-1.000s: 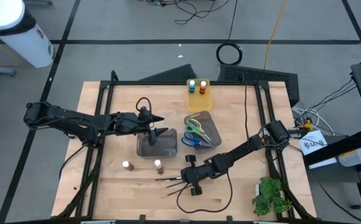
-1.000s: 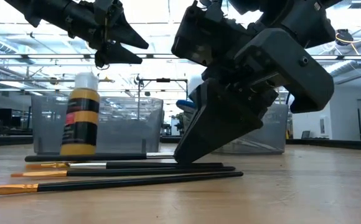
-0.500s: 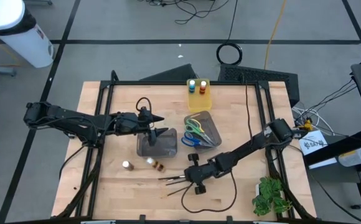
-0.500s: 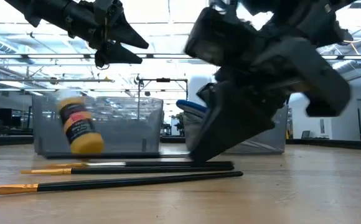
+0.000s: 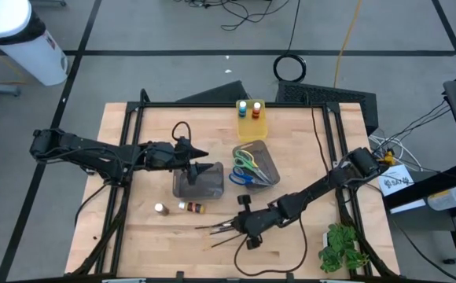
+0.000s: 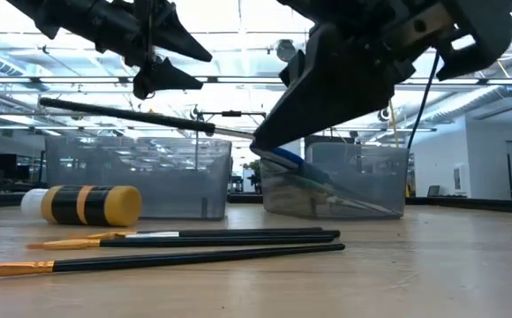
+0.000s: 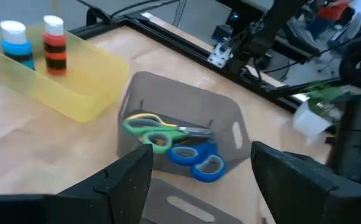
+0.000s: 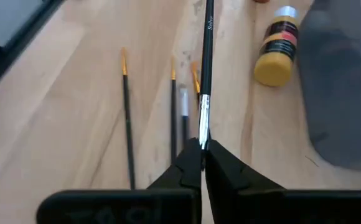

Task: Pick & Place Paint Supplies
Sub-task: Put the top silver paint brush into the left black bin, then put the bottom gold paint brush into the left black bin

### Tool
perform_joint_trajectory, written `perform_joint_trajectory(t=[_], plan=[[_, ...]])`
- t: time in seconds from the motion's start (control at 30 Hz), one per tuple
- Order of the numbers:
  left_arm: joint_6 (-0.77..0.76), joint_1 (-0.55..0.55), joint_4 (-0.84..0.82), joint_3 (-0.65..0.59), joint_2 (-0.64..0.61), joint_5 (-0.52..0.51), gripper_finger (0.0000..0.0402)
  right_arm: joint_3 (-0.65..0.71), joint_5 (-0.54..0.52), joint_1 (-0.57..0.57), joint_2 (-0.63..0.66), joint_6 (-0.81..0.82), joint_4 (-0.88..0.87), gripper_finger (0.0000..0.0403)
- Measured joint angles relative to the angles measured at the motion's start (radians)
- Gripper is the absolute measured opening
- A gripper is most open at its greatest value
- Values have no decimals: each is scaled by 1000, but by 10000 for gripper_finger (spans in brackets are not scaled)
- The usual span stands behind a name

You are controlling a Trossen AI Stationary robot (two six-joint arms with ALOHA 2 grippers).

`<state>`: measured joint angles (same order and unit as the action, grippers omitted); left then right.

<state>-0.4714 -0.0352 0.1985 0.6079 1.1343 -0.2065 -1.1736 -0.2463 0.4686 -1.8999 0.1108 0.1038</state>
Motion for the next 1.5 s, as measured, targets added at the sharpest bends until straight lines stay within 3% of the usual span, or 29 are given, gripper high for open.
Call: perform_joint_trajectory(t=[0.1, 0.37, 0.5, 0.63, 0.8, 0.93, 1.27, 1.5], plan=[[-12, 0, 10, 0, 0, 8, 278, 0, -45, -1, -1, 7, 7, 0], [-12, 0, 56, 0, -3, 60, 278, -42, -42, -75, 0, 32, 64, 0], [32, 0, 121, 0, -3, 76, 278, -95, -35, -137, 1, -31, 65, 0], [54, 0, 152, 0, -3, 76, 278, -116, 65, -235, 1, -44, 48, 0], [53, 0, 143, 0, -3, 76, 278, -110, 94, -318, 1, -39, 37, 4], [52, 0, 143, 0, -3, 118, 278, -102, 119, -339, 1, -2, 34, 39], [60, -28, 91, 0, -3, 182, 278, -101, 143, -283, 28, -1, 41, 178], [83, -109, 77, 0, -3, 148, 278, -102, 143, -103, 58, 1, 54, 193]])
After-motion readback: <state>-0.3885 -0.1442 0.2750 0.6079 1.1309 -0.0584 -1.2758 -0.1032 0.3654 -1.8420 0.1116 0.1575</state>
